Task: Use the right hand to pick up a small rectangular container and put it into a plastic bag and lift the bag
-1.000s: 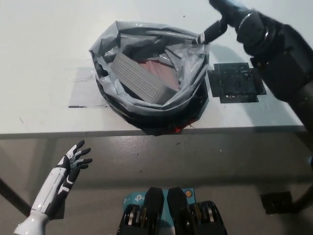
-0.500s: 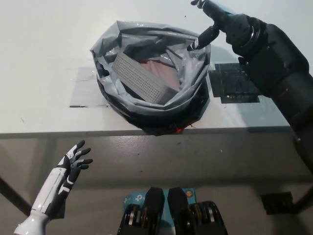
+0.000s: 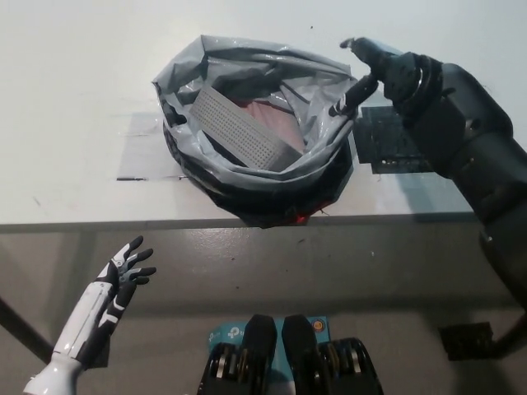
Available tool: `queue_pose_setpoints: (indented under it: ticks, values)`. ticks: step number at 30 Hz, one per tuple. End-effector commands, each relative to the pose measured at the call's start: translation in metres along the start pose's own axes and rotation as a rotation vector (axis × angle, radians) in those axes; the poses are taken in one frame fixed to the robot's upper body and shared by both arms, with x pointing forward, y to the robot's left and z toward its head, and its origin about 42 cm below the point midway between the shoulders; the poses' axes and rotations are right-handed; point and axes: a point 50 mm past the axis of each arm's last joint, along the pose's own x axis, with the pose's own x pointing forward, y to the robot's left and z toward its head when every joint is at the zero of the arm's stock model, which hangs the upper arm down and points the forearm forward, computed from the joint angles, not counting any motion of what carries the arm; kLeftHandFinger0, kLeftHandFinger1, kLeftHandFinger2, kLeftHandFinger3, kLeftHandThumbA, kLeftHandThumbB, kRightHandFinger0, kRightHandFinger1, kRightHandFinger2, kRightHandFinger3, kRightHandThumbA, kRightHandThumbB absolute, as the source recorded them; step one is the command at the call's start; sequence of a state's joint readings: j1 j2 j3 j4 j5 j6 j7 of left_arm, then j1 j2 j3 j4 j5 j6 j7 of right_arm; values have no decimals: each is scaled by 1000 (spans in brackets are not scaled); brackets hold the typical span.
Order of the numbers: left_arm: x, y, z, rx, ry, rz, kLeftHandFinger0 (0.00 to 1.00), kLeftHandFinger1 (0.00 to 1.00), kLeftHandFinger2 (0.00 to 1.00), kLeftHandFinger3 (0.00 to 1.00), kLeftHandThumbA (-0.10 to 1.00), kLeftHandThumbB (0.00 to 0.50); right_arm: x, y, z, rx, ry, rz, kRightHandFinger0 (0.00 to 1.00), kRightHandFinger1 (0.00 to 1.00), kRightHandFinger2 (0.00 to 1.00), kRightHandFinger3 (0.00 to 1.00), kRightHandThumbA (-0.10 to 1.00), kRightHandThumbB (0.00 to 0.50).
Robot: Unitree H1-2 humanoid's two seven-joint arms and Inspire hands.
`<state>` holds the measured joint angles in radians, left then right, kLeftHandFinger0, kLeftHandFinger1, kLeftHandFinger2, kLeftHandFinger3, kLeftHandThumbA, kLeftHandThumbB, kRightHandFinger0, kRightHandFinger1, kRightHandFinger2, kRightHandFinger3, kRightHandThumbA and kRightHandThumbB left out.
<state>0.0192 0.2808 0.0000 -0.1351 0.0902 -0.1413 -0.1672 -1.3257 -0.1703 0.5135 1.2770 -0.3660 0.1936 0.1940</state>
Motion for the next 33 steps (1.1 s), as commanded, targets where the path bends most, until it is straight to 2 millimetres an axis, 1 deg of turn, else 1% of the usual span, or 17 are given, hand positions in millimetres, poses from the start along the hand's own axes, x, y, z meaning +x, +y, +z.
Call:
queue_pose_setpoints:
  ticks: [1,8,9,10,12,13,14,15,17,18,20,22,25,26,28,29,33]
  values:
    - [1,6,8,36,-47,-22,841,819,914,1000,1000,130,-5,-31,24,17,-40,-21,1000,1000,1000,1000,890,445]
    - [2,7,9,46,-47,-22,842,818,913,1000,1000,132,-4,-27,22,83,-42,36,1000,1000,1000,1000,846,420]
    - [2,7,9,44,-46,-23,841,818,912,1000,1000,134,-4,-28,22,82,-46,31,930,1000,1000,1000,818,403]
    - [3,7,9,39,-46,-23,841,818,912,1000,1000,134,-4,-29,23,81,-47,23,835,914,1000,1000,786,357]
    - [4,8,10,36,-52,-23,830,811,905,1000,1000,131,-4,-32,24,116,-60,9,491,593,720,946,683,332]
    - [4,8,10,36,-53,-23,830,811,905,1000,1000,131,-5,-33,25,129,-62,8,491,593,720,946,683,332]
    - [4,8,10,38,-51,-23,831,811,905,1000,1000,131,-5,-34,25,161,-66,6,157,280,450,806,647,321]
    - [4,8,10,40,-51,-23,832,812,906,1000,1000,126,-5,-36,27,192,-78,8,6,15,138,413,618,290]
    - [4,8,10,41,-52,-22,833,813,906,1000,1000,124,-6,-38,29,224,-84,11,0,64,228,304,598,273]
    - [4,9,10,41,-50,-22,838,816,911,1000,1000,129,-7,-40,30,271,-89,16,0,267,492,363,598,263]
    - [4,9,10,41,-53,-24,840,818,913,1000,1000,126,-8,-44,31,370,-94,49,0,185,473,252,596,261]
    - [4,9,9,37,-54,-25,847,823,918,1000,1000,125,-8,-43,29,587,-113,146,0,224,566,337,501,234]
    - [5,8,9,38,-56,-22,848,821,917,1000,1000,132,-8,-35,26,830,-113,246,0,342,786,607,389,239]
    - [6,8,9,40,-59,-21,847,820,916,1000,1000,131,-7,-28,25,899,-126,277,0,342,791,658,388,252]
    - [6,7,9,38,-58,-22,846,820,916,1000,1000,132,-6,-25,25,944,-128,295,0,323,758,619,378,253]
    - [7,7,10,36,-57,-23,847,821,917,1000,1000,135,-6,-20,25,980,-129,315,0,244,695,574,424,230]
    - [8,8,11,45,-58,-25,849,822,916,1000,1000,136,-4,-11,24,1048,-151,336,0,247,666,598,460,192]
